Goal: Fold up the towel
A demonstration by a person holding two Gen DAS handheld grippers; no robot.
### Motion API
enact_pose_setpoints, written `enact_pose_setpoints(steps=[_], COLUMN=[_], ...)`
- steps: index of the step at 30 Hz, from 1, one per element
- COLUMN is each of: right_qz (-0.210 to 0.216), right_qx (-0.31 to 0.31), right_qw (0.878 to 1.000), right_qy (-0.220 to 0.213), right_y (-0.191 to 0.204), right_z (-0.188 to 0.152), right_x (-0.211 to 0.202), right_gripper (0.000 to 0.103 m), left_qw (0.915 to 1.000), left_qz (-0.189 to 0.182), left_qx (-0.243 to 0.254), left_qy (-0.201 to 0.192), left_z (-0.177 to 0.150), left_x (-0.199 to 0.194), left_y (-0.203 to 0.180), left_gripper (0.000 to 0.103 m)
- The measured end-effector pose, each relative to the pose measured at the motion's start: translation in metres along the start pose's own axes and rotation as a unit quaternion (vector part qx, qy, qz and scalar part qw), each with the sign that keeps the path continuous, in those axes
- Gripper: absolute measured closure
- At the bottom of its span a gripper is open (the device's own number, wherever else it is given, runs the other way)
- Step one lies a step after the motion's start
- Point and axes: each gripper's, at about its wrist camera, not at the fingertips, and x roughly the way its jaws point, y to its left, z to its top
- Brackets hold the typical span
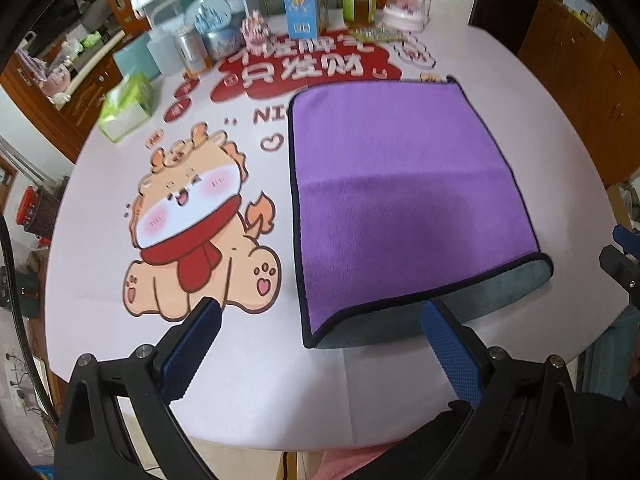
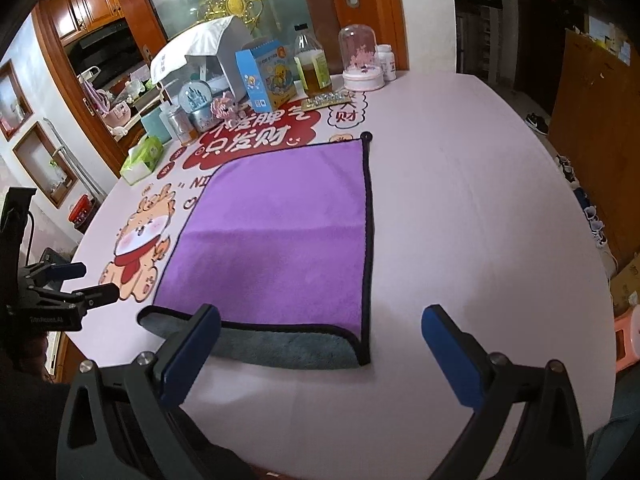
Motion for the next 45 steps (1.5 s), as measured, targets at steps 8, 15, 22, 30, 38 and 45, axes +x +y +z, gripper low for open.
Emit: enact_pose_setpoints(steps=[8, 15, 22, 30, 38, 45], right_qz=[0.001, -0.009, -0.012, -0.011, -0.019, -0.022], right_qx=[-0.025, -0.035, -0.039, -0.048, -0.053, -0.061], right_qw=[0.999, 0.996, 0.994, 0.992, 0.992, 0.993], right_qy=[0.039, 0.077, 0.106, 0.116, 0.110, 0.099], right_y=[-0.001, -0.003, -0.005, -0.003, -0.004, -0.001], right_z=[-0.008, -0.017, -0.029, -0.037, -0.037, -0.038], right_x=[0.040, 0.069, 0.087, 0.094, 0.091, 0.086], right_gripper=[0.008, 0.015, 0.028, 0.046, 0.054, 0.059], left_qw=[0.9976, 0.9924, 0.9881, 0.9863, 0.9861, 0.9868], left_qz=[-0.007, -0.028, -0.044, -0.061, -0.064, -0.063], left_qx=[0.024, 0.027, 0.031, 0.038, 0.041, 0.038], left_qy=[0.064, 0.117, 0.144, 0.148, 0.148, 0.144], left_z=[0.006, 0.005, 0.003, 0.001, 0.001, -0.006], left_x=[0.045, 0.075, 0.094, 0.104, 0.108, 0.099], left_y=[0.001, 0.000, -0.004, -0.009, -0.012, -0.012], left_gripper=[0.003, 0.004, 0.017, 0.033, 0.059, 0.079])
